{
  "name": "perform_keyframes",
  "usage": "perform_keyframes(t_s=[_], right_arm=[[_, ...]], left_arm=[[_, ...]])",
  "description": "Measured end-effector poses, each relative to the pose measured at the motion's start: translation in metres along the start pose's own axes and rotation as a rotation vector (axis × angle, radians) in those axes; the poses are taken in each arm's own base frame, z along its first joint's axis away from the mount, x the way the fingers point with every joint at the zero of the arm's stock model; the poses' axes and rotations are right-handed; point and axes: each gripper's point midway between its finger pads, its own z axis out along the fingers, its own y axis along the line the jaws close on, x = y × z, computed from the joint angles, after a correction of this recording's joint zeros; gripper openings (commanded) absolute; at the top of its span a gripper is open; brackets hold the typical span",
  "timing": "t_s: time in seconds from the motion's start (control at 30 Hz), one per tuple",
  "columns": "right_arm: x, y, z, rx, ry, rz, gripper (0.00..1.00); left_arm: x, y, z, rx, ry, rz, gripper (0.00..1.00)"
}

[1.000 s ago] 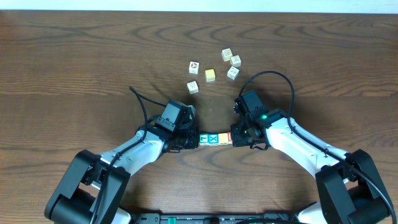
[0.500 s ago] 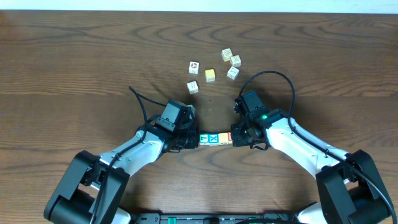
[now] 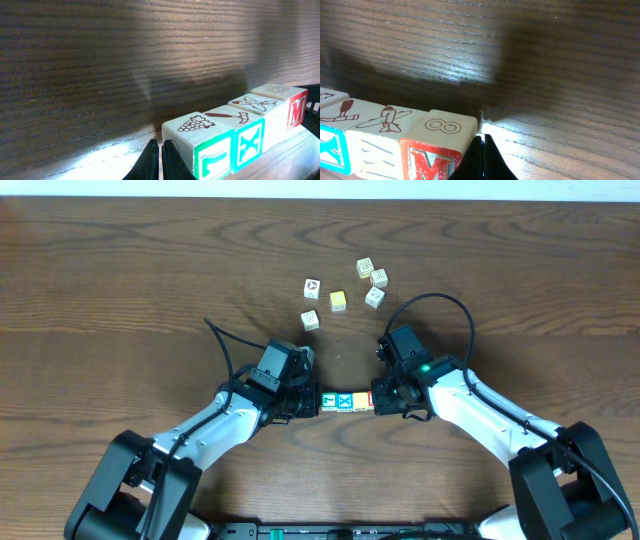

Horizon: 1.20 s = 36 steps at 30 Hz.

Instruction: Lift 4 blocks

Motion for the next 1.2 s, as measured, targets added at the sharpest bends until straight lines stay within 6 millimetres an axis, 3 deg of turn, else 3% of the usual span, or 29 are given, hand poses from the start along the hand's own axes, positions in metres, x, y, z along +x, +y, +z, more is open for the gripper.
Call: perform_keyframes(t_s=[0.57,1.2], right_arm=[[0.011,-0.001,-0.001,0.001,0.045,0.006,0.01],[0.006,0.001,-0.003,-0.002,0.036,0.034,0.01]], left_arm=[[-0.001,-0.001,0.000,0.001,-0.006,0.003,0.07],[-0.002,0.000,0.000,-0.002,-0.009,-0.001,0.07]])
